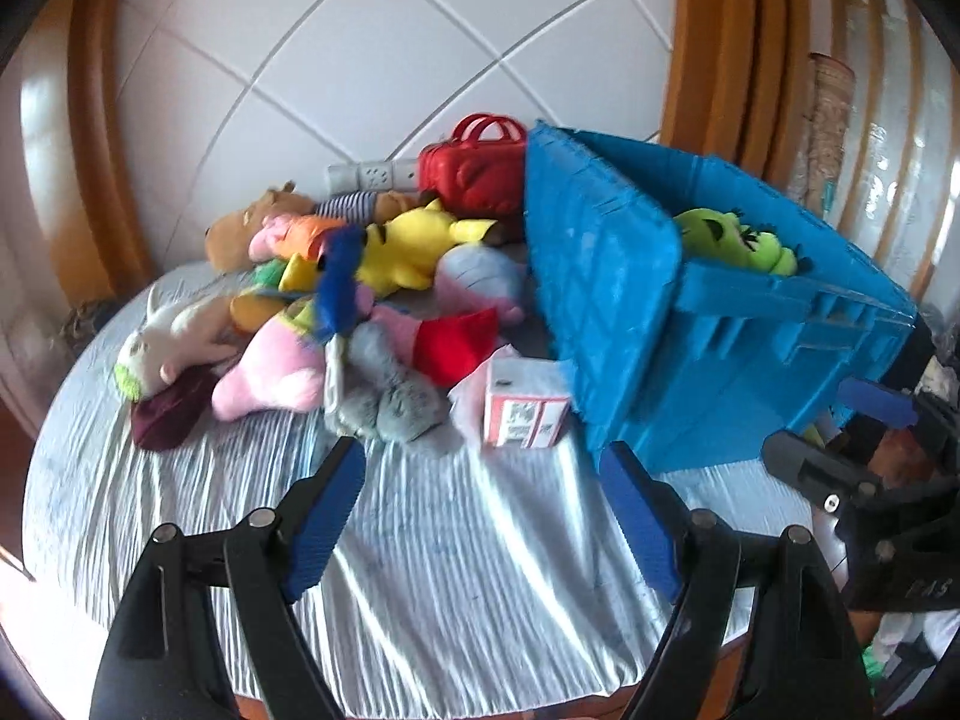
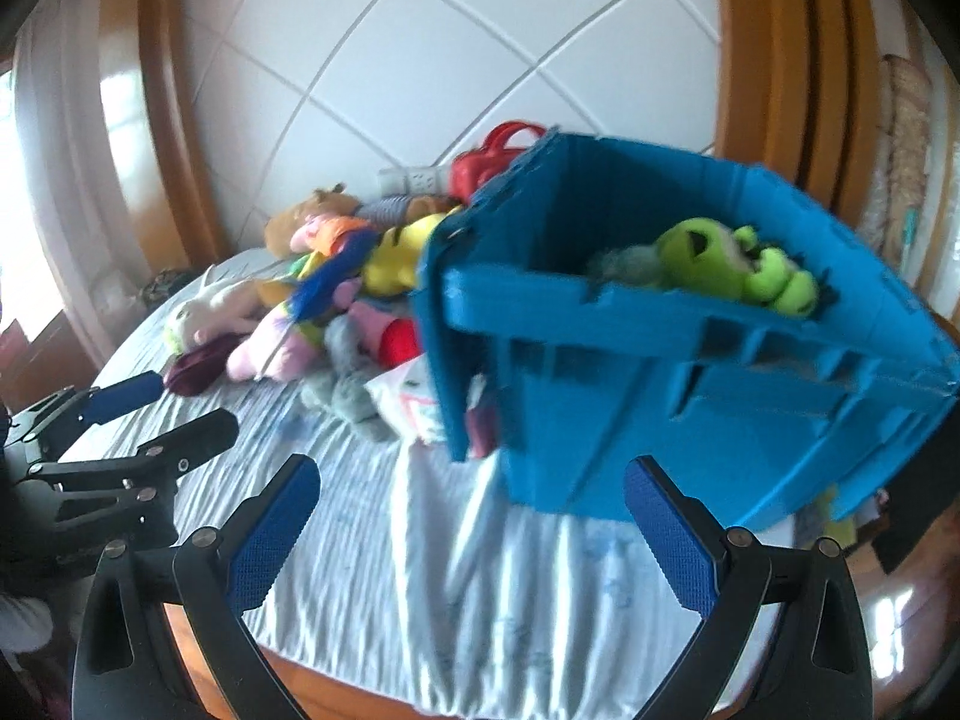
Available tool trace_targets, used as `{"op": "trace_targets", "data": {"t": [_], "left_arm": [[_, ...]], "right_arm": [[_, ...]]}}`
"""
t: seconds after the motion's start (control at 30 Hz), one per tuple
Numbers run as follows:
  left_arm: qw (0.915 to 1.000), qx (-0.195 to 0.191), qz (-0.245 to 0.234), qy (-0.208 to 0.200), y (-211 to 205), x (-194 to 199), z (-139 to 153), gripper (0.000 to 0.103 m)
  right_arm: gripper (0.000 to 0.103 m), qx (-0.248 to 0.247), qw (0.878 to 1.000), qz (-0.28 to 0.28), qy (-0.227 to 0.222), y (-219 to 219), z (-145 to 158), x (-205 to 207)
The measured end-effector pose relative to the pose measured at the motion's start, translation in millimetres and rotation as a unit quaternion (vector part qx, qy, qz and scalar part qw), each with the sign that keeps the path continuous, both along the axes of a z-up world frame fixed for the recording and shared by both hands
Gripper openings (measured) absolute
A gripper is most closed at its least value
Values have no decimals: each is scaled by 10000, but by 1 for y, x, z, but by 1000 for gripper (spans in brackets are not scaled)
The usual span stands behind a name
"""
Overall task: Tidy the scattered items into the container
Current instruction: 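Withdraw both tools from the crate back toward the plush pile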
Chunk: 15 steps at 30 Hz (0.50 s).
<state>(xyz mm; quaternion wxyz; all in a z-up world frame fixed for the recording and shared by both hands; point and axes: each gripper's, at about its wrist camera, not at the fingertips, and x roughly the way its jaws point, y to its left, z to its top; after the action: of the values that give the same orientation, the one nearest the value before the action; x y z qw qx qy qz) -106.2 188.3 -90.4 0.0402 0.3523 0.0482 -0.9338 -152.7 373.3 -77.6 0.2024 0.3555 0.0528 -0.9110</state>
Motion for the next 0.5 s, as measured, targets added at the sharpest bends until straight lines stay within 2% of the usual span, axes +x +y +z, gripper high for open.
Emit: {"op": "trace_targets", "data": {"t": [0.23,0.5], "left_arm": [[9972,-14,738,-76,-31,-2,-8,81],[9896,1,1407,-287,-59,-1,-20,81]], "right_arm": [[102,-61,9985,540,38,-33,-10,-13],[103,-101,9926,1190,215,-64,-7,-20]]}}
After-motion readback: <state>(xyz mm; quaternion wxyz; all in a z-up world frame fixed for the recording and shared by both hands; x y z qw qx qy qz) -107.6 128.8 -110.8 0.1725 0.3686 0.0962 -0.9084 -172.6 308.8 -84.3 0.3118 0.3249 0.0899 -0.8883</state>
